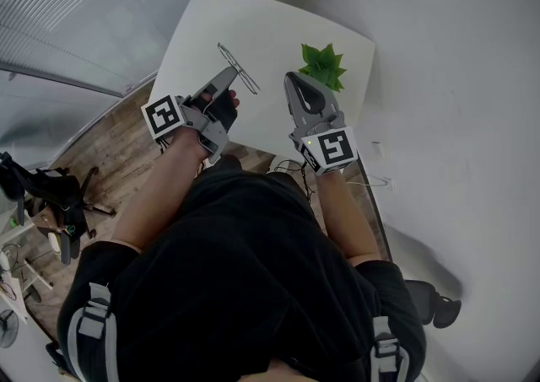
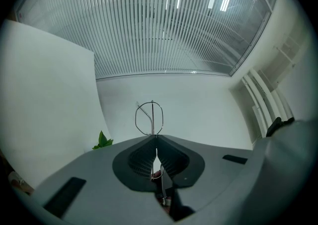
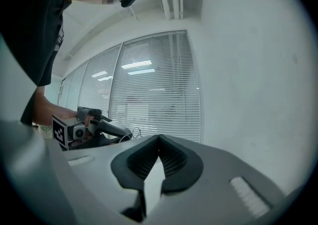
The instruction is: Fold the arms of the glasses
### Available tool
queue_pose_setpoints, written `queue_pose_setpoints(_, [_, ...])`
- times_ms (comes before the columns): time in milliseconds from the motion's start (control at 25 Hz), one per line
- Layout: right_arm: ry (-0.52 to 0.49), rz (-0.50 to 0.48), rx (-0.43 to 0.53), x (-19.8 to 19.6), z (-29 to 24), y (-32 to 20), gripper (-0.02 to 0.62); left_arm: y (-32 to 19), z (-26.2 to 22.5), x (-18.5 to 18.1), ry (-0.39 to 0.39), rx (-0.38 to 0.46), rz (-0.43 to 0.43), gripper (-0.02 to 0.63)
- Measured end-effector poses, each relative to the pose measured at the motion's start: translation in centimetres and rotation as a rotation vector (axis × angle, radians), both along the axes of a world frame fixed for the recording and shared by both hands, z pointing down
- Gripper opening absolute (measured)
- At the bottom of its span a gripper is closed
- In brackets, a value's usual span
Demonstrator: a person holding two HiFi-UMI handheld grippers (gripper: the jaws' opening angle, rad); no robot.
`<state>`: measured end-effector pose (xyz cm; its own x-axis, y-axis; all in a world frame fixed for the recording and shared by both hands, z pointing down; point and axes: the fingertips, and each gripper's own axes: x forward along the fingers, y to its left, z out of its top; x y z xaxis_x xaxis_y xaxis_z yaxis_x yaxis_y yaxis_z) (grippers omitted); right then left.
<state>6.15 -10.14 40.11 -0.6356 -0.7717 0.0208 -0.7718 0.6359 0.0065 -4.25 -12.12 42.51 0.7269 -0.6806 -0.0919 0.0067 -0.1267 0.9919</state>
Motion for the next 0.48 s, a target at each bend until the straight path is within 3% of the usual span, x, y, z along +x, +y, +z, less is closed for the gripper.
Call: queue_pose_setpoints(480, [-0.01,0.012,-0.008,0.26,0.36,0.37,0.012,0.3,0.17,0.23,-0.005,0.001,0.011,0.012])
